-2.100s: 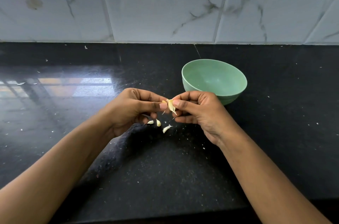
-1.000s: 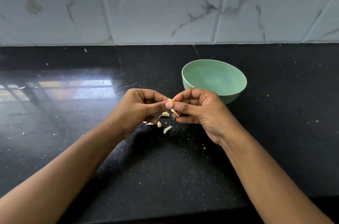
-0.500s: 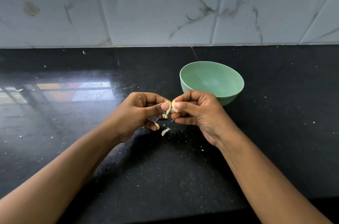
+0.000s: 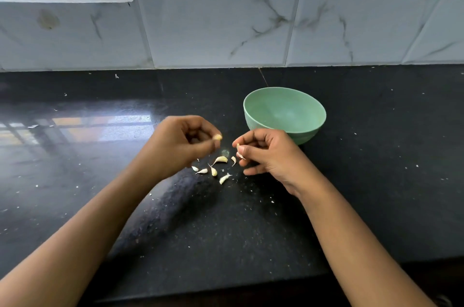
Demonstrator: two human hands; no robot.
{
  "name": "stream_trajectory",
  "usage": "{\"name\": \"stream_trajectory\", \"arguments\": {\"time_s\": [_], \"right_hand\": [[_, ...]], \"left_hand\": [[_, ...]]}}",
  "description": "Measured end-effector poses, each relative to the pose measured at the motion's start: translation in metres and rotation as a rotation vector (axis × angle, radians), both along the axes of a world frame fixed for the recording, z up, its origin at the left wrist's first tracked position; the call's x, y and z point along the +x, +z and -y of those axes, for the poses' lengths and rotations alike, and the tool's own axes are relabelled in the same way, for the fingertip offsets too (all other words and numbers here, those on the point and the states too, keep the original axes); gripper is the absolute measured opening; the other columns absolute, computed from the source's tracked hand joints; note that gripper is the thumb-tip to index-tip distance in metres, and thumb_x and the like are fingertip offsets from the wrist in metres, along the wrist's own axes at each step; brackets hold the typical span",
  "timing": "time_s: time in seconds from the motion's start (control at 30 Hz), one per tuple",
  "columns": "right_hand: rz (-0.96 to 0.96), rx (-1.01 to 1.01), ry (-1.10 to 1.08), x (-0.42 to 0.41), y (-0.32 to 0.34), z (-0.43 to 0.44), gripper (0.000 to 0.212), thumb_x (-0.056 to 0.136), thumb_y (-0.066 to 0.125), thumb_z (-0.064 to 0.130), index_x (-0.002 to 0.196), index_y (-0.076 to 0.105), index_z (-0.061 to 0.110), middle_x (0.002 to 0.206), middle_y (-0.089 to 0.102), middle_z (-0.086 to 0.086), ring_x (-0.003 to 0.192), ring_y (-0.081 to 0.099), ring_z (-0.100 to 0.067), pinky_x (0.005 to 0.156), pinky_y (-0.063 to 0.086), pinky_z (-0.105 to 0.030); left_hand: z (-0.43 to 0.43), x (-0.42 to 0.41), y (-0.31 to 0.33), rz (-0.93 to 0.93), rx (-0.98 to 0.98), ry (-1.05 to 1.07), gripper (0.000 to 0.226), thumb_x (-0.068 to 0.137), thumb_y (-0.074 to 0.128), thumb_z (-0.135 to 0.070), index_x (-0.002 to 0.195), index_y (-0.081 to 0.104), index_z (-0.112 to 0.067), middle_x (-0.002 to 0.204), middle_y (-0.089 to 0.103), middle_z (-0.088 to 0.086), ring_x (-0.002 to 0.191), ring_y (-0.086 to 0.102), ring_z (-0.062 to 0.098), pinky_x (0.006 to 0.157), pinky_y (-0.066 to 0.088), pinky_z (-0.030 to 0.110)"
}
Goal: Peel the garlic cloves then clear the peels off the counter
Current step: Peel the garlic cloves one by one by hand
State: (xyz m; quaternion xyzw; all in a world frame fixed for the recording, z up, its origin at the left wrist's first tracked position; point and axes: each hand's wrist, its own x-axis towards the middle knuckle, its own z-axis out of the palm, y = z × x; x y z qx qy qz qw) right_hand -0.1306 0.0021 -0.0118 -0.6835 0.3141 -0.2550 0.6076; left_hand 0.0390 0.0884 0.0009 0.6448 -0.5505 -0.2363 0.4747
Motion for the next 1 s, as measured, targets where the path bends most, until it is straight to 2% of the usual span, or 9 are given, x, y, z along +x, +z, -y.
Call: {"name": "stream_trajectory", "arguments": {"time_s": [0.1, 0.2, 0.33, 0.47, 0.6, 0.67, 0.73, 0.83, 1.0], "right_hand": [[-0.189, -0.221, -0.057, -0.005, -0.008, -0.001, 0.005, 0.086, 0.066, 0.004, 0.085, 0.067, 0.008, 0.067, 0.063, -0.004, 0.060, 0.059, -0.011, 0.054, 0.056, -0.026], [-0.287, -0.342, -0.150, -0.014, -0.014, -0.004, 0.008, 0.083, 0.068, 0.007, 0.082, 0.069, 0.015, 0.067, 0.066, 0.001, 0.059, 0.064, -0.017, 0.054, 0.059, -0.031], [-0.349, -0.427, -0.210, -0.020, -0.015, -0.007, 0.008, 0.083, 0.068, 0.011, 0.081, 0.069, 0.018, 0.066, 0.064, 0.008, 0.057, 0.062, -0.009, 0.051, 0.056, -0.025], [-0.365, -0.468, -0.226, -0.021, -0.015, -0.009, 0.007, 0.084, 0.067, 0.014, 0.082, 0.068, 0.021, 0.071, 0.063, 0.008, 0.062, 0.060, -0.008, 0.053, 0.057, -0.029], [-0.334, -0.516, -0.261, -0.026, -0.020, -0.010, 0.009, 0.084, 0.067, 0.017, 0.081, 0.066, 0.025, 0.074, 0.062, 0.011, 0.064, 0.059, -0.009, 0.065, 0.056, -0.036], [-0.324, -0.573, -0.287, -0.027, -0.021, -0.011, 0.008, 0.084, 0.067, 0.017, 0.083, 0.066, 0.025, 0.079, 0.062, 0.011, 0.065, 0.055, -0.005, 0.067, 0.053, -0.031], [-0.337, -0.649, -0.321, -0.030, -0.022, -0.013, 0.008, 0.084, 0.067, 0.016, 0.085, 0.065, 0.024, 0.084, 0.062, 0.011, 0.068, 0.052, -0.004, 0.069, 0.048, -0.027], [-0.334, -0.658, -0.371, -0.038, -0.023, -0.017, 0.007, 0.084, 0.068, 0.017, 0.084, 0.065, 0.023, 0.087, 0.061, 0.011, 0.075, 0.056, -0.008, 0.071, 0.048, -0.028], [-0.343, -0.569, -0.327, -0.038, -0.017, -0.015, 0.005, 0.086, 0.067, 0.019, 0.085, 0.067, 0.024, 0.077, 0.064, 0.014, 0.075, 0.059, -0.003, 0.072, 0.050, -0.026]], "left_hand": [[-0.001, -0.009, -0.008, 0.543, -0.039, -0.068, 0.011, 0.077, 0.072, -0.038, 0.087, 0.072, -0.034, 0.067, 0.065, -0.016, 0.064, 0.058, -0.001, 0.057, 0.046, 0.017], [0.000, -0.023, -0.015, 0.759, -0.003, -0.116, 0.020, 0.079, 0.063, -0.049, 0.099, 0.066, -0.050, 0.067, 0.056, -0.022, 0.075, 0.045, -0.003, 0.062, 0.044, 0.025], [0.001, -0.032, -0.019, 0.828, -0.069, -0.077, 0.024, 0.079, 0.069, -0.047, 0.103, 0.068, -0.046, 0.065, 0.035, -0.027, 0.075, 0.037, -0.002, 0.052, 0.031, 0.018], [-0.001, -0.012, -0.013, 0.878, -0.115, -0.099, 0.042, 0.073, 0.060, -0.066, 0.106, 0.068, -0.042, 0.080, 0.056, -0.029, 0.084, 0.047, 0.004, 0.053, 0.035, 0.018], [-0.010, 0.027, 0.007, 0.721, 0.067, -0.055, 0.074, 0.065, 0.043, -0.082, 0.125, 0.057, -0.041, 0.113, 0.058, -0.020, 0.103, 0.049, 0.004, 0.087, 0.049, 0.033], [-0.019, 0.040, 0.008, 0.709, 0.299, -0.114, 0.113, 0.050, 0.028, -0.098, 0.143, 0.036, -0.034, 0.143, 0.037, -0.016, 0.132, 0.034, 0.004, 0.111, 0.026, 0.026], [-0.032, 0.040, -0.001, 0.748, 0.488, -0.175, 0.134, 0.039, 0.009, -0.103, 0.151, 0.005, -0.028, 0.151, -0.001, -0.018, 0.139, -0.002, -0.002, 0.112, 0.001, 0.019], [-0.053, 0.024, -0.022, 0.853, 0.567, -0.207, 0.118, 0.044, -0.002, -0.099, 0.139, -0.027, -0.034, 0.142, -0.030, -0.021, 0.134, -0.030, -0.001, 0.111, -0.013, 0.021], [-0.045, 0.008, -0.033, 0.905, 0.554, -0.234, 0.097, 0.057, -0.008, -0.089, 0.134, -0.032, -0.036, 0.142, -0.034, -0.022, 0.132, -0.034, -0.002, 0.109, -0.019, 0.023]]}}
